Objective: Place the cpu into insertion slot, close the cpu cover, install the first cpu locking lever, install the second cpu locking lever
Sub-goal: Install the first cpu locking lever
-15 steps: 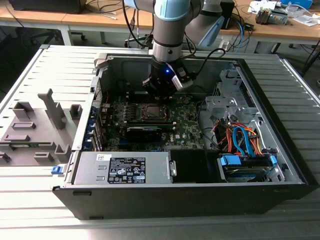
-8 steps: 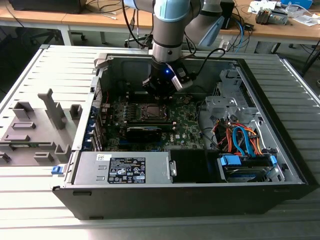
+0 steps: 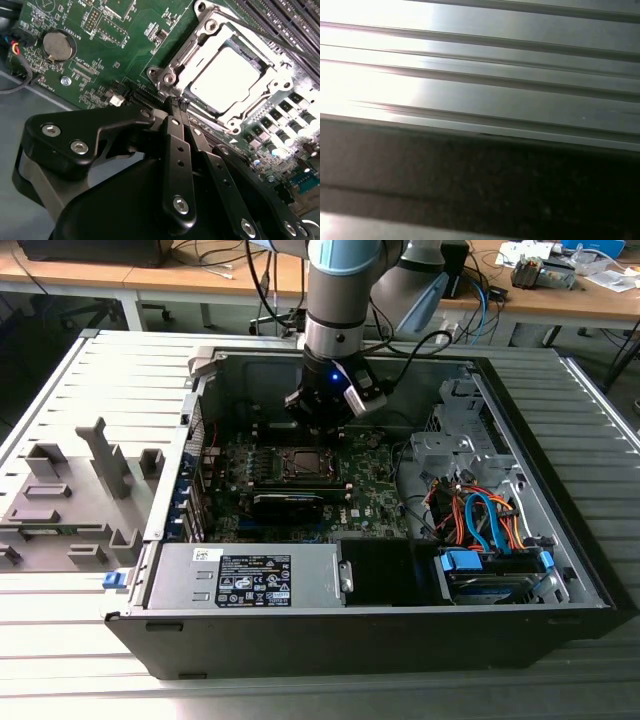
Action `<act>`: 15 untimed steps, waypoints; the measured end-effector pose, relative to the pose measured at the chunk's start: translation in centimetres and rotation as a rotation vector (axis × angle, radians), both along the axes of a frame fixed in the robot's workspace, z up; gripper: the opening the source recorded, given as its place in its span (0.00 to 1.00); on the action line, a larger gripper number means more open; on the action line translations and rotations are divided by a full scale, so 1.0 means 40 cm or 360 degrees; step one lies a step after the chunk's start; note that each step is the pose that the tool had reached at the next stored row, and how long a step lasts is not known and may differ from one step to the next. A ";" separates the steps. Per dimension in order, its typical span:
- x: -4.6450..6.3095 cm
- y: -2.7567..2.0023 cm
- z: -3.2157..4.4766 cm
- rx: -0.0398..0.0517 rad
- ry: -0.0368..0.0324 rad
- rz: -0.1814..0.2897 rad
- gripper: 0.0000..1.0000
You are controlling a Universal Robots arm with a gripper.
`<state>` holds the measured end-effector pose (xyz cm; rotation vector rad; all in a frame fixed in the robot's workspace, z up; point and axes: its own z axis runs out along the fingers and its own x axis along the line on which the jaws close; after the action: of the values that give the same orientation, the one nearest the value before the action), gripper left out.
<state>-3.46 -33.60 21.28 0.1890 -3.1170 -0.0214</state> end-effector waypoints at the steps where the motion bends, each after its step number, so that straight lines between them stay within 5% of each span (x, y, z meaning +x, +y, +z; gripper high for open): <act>1: 0.000 -0.001 0.000 0.0000 0.0000 0.0000 0.11; 5: 0.001 -0.049 0.000 0.0000 0.0000 0.0000 0.11; 7: 0.000 -0.106 0.013 0.0000 0.0000 0.0000 0.11; 8: 0.001 -0.106 0.049 0.0000 0.0000 0.0000 0.11; 9: 0.001 -0.106 0.057 0.0000 0.0000 0.0000 0.11; 15: 0.001 -0.105 0.072 0.0000 0.0000 0.0000 0.11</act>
<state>-3.43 -37.82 24.17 0.1889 -3.1170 -0.0219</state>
